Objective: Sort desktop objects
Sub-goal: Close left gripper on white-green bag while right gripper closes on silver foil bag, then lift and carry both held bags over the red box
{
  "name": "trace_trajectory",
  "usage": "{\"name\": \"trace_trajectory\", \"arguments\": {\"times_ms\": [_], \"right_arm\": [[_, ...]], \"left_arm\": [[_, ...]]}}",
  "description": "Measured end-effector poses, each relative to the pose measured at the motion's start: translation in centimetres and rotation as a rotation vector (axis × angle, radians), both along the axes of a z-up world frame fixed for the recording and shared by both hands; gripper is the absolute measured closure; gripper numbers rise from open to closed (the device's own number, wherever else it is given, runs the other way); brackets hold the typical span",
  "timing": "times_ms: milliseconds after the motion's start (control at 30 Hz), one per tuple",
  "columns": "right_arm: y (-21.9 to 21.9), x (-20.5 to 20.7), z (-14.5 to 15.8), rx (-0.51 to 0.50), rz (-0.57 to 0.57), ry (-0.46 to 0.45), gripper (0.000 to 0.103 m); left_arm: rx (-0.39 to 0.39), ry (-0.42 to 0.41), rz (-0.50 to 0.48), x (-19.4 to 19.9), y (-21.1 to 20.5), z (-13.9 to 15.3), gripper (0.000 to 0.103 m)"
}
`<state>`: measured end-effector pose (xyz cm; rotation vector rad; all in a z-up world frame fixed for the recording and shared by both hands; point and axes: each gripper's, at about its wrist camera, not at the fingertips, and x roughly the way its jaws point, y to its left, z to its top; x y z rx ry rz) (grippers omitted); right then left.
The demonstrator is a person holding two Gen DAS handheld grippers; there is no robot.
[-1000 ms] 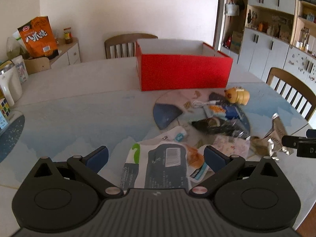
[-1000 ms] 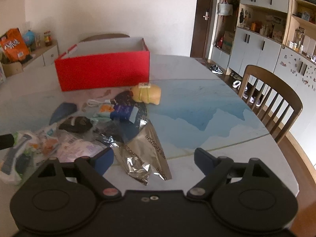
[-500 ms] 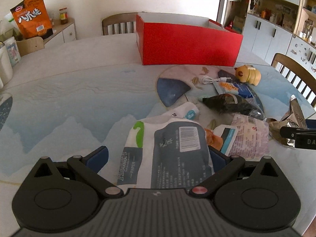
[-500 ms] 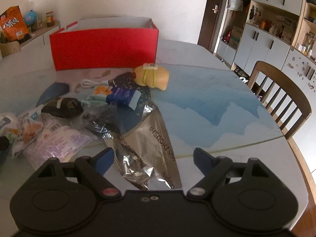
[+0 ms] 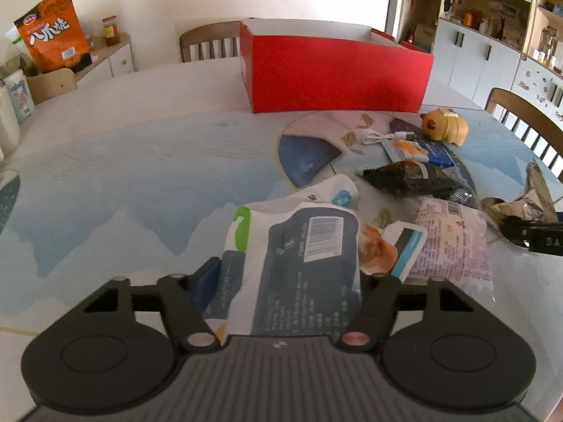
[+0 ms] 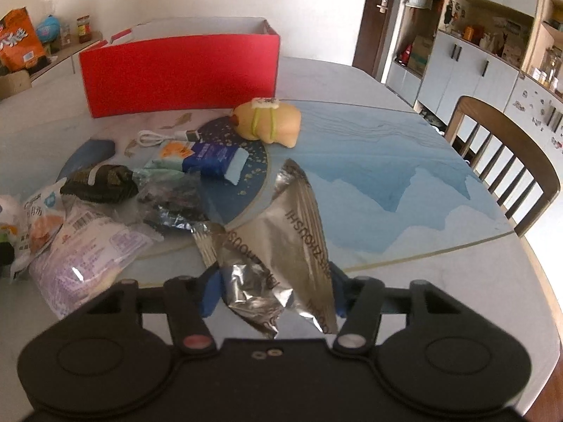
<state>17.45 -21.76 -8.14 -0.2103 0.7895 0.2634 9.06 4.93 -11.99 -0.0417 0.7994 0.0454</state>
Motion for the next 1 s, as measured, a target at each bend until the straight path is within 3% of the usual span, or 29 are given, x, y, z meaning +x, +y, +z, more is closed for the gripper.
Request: {"name": "trace_trajectory", "arguments": {"times_ms": [200,500,733,1000], "right_arm": [[-0.6,0.0,0.7,0.013,-0.023,-0.018,0.052],[-0.6,0.1,2.8,0.039,-0.021,-0.056,0.052],[-0.1,0.2,3.6,0.036,-0.007,-0.07,0.052],[0.3,0.2,3.8,0.042,-0.001,-0.065,0.052]], "left_arm": [[0.019,-0.018,0.024,0.2,0.0,0.9,0.053],[0.036,-0.088,0.034,0.6,-0.5,3.3,0.057],[0.06,-0.073,0.016,1.4,-0.7,3.2,0.085],[0.075,-0.088,0.013,1.6,-0.4,3.4,0.1]]}}
